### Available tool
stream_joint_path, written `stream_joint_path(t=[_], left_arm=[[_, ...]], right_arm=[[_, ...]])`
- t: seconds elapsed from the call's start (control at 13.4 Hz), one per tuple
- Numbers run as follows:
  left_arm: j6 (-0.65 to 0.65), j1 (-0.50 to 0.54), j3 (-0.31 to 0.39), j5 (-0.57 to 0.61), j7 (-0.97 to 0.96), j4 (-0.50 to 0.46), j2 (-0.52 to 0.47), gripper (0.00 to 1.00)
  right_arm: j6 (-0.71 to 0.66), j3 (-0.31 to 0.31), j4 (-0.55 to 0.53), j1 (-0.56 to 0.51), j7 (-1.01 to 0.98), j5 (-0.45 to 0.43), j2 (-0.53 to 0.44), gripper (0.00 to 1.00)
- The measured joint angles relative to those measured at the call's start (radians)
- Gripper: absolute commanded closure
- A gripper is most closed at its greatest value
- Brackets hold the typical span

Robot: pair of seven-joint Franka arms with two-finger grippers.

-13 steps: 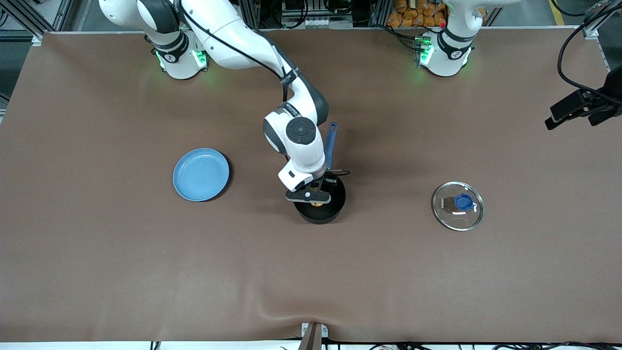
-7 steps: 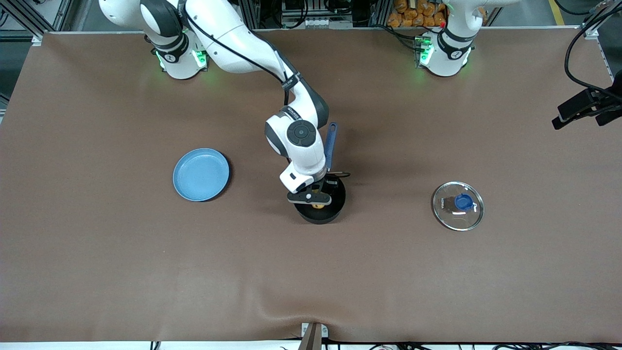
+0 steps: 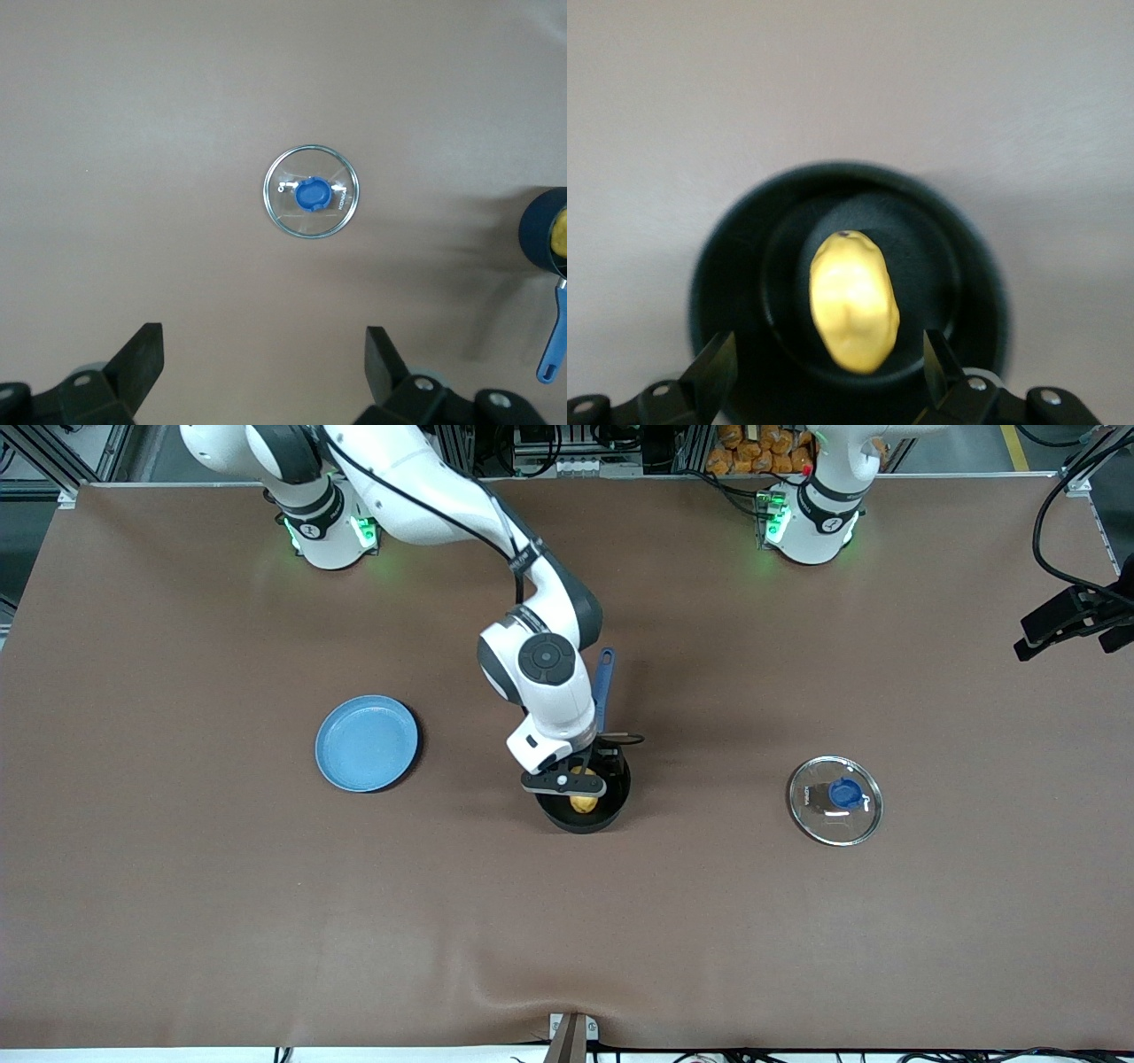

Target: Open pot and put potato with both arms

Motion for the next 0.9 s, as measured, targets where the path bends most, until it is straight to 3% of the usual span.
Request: stream_joint_path(t=[0.22, 0.52, 0.9], left_arm=[[0.0, 0.0, 0.0, -0.001, 0.0, 0.0, 0.0, 0.0], [0.0, -0.001, 0.0, -0.002, 0.0, 0.0, 0.0, 0.0], [-0.001, 0.0, 0.001, -0.002, 0.0, 0.0, 0.0, 0.0]], right_arm=[[-0.125, 0.03, -0.023, -0.082, -0.02, 0.0, -0.178, 0.0], [-0.188, 0.103, -0.199, -0.237, -0.109, 0.0, -0.435, 0.0], [-0.47, 0.132, -0.291, -0.477, -0.27, -0.027, -0.674, 0.0]])
